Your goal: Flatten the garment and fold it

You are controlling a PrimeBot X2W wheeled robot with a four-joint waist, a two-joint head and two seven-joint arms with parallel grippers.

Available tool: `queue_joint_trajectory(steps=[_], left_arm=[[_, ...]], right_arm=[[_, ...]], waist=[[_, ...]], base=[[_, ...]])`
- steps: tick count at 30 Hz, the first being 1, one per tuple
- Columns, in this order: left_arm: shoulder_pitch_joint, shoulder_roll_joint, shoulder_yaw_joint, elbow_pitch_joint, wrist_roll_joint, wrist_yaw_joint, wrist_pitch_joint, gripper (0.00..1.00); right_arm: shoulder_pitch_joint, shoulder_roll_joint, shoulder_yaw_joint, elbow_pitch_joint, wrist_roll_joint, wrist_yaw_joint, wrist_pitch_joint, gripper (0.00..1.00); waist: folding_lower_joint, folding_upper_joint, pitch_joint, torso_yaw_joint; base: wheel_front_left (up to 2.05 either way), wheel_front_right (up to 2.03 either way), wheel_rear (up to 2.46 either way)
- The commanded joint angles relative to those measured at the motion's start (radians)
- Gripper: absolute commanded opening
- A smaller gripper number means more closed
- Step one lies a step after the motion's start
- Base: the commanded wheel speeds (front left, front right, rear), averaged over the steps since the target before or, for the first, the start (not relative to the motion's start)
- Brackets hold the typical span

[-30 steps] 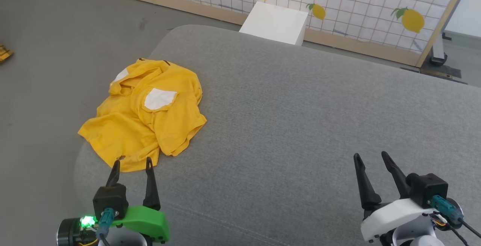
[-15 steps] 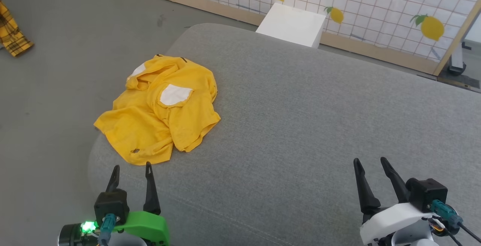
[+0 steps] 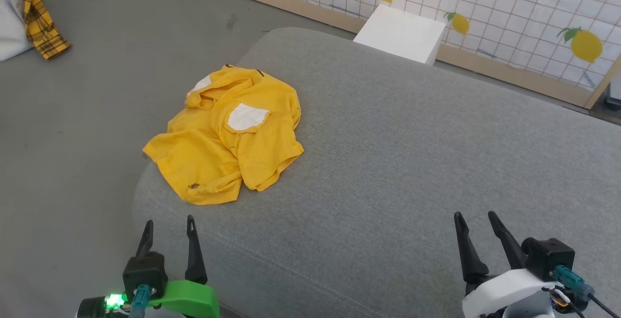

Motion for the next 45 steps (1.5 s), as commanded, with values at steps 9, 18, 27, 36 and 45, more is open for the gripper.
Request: queue_joint_trajectory(steps=[9,18,27,36,45], left_arm=[[0.009,0.014,-0.011,0.013,-0.038,0.02,-0.02,1.0],[-0.124,0.033,-0.011,0.04,-0.114,-0.023,0.022,1.0],[-0.419,0.068,0.023,0.231,-0.223,-0.089,0.151,1.0],[-0.675,0.077,0.104,0.502,-0.355,-0.069,0.371,1.0],[-0.752,0.068,0.112,0.66,-0.386,-0.021,0.489,1.0]], right_arm=[[0.009,0.001,0.006,0.019,0.026,-0.002,-0.016,1.0],[-0.01,0.002,-0.004,0.005,0.022,-0.002,-0.007,1.0],[-0.044,0.002,-0.041,-0.072,-0.037,-0.002,0.049,1.0],[-0.055,0.002,-0.083,-0.193,-0.084,-0.002,0.115,1.0],[-0.052,0.002,-0.107,-0.252,-0.084,-0.002,0.13,1.0]], waist=[[-0.0001,0.0,0.01,0.024],[-0.0001,0.0,0.066,0.01],[-0.0001,0.0,0.203,-0.062],[-0.0001,0.0,0.352,-0.182],[-0.0001,0.0,0.432,-0.252]], base=[[0.0,0.0,0.0],[0.0,0.0,0.0],[0.0,0.0,0.0],[0.0,0.0,0.0],[0.0,0.0,0.0]])
